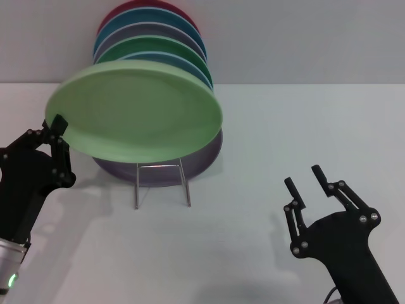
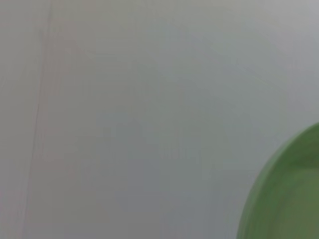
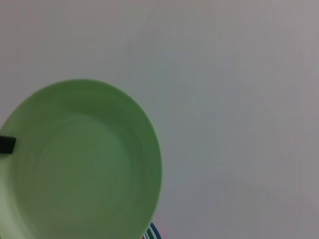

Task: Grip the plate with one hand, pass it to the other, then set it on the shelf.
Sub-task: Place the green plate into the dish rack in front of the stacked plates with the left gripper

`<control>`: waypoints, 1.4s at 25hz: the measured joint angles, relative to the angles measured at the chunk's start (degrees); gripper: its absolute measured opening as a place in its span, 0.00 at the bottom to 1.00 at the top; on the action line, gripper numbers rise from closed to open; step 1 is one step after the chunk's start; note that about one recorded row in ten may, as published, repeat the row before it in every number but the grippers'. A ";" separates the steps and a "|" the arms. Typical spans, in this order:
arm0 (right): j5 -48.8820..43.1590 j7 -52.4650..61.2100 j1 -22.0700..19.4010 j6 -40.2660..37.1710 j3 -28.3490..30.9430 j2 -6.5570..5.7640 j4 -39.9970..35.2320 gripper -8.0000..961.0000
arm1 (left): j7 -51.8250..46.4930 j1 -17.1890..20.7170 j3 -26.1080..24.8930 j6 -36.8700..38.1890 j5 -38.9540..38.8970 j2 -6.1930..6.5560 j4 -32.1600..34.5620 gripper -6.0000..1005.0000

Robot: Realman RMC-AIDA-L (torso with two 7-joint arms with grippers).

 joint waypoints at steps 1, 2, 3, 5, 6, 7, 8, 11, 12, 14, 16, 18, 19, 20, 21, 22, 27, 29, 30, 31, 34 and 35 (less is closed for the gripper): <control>0.27 0.00 0.01 0.00 0.02 0.02 -0.12 0.34 | 0.00 -0.35 -0.09 -0.36 -0.02 -0.02 0.54 0.04; 0.63 0.00 0.05 0.00 0.03 0.04 -0.26 0.34 | 0.01 -0.61 -0.18 -0.71 -0.06 -0.02 0.91 0.04; 1.01 0.00 0.10 0.00 0.03 0.05 -0.42 0.34 | 0.03 -0.76 -0.26 -1.05 -0.05 -0.03 1.20 0.04; 1.34 0.00 0.16 0.00 0.14 0.06 -0.90 0.34 | 0.13 -0.98 -0.39 -2.05 -0.03 -0.04 1.65 0.04; 1.35 0.00 0.15 0.00 0.33 0.06 -1.12 0.34 | 0.26 -1.03 -0.40 -2.53 0.02 -0.04 1.80 0.04; 1.36 0.00 0.12 0.00 0.56 0.06 -1.37 0.34 | 0.45 -1.09 -0.37 -3.09 0.10 -0.04 1.96 0.04; 1.38 0.00 0.07 0.00 0.87 0.06 -1.56 0.34 | 0.59 -1.10 -0.28 -3.39 0.19 -0.04 2.02 0.04; 1.51 0.00 -0.03 0.00 1.74 0.06 -1.93 0.34 | 0.97 -1.11 0.22 -4.86 0.34 -0.10 2.08 0.04; 1.71 0.00 -0.02 0.00 1.95 0.07 -1.99 0.34 | 1.11 -1.10 0.41 -5.40 0.35 -0.13 2.08 0.04; 2.43 0.00 0.25 0.00 2.26 0.07 -2.33 0.34 | 1.79 -0.91 1.11 -6.85 0.37 -0.23 2.02 0.04; 2.58 0.00 0.33 0.00 2.28 0.06 -2.52 0.34 | 2.18 -0.81 1.43 -7.31 0.40 -0.26 1.82 0.04; 2.67 0.00 0.39 0.03 2.30 0.07 -2.82 0.34 | 3.24 -0.57 1.90 -8.63 0.41 -0.42 1.40 0.05; 2.71 0.17 0.45 0.04 2.34 0.07 -2.96 0.34 | 3.79 -0.45 2.00 -10.15 0.41 -0.55 1.13 0.05; 2.71 0.17 0.45 0.04 2.34 0.07 -2.96 0.34 | 3.79 -0.45 2.00 -10.15 0.41 -0.55 1.13 0.05; 2.72 0.26 0.48 0.05 2.37 0.07 -3.00 0.34 | 3.84 -0.43 2.00 -10.90 0.40 -0.58 1.02 0.05; 2.73 0.33 0.51 0.07 2.39 0.07 -3.07 0.34 | 3.85 -0.43 2.01 -11.63 0.38 -0.58 0.82 0.05; 2.76 0.38 0.81 0.32 2.50 0.07 -3.34 0.34 | 3.69 -0.46 1.78 -12.68 0.18 -0.58 0.46 0.05; 2.76 0.44 1.05 0.70 2.50 0.02 -3.38 0.34 | 3.57 -0.46 1.69 -12.69 0.17 -0.55 0.29 0.05; 2.76 0.44 1.05 0.70 2.50 0.02 -3.38 0.34 | 3.50 -0.46 1.71 -12.69 0.21 -0.49 0.15 0.05; 2.76 0.45 1.08 0.74 2.50 0.01 -3.40 0.34 | 3.41 -0.48 1.83 -12.69 0.27 -0.40 0.00 0.05; 2.76 0.47 1.22 0.77 2.50 -0.07 -3.44 0.34 | 3.22 -0.36 2.27 -11.78 0.44 -0.26 -0.12 0.05; 2.76 0.48 1.27 0.77 2.49 -0.10 -3.46 0.34 | 3.22 -0.36 2.27 -11.78 0.44 -0.26 -0.12 0.05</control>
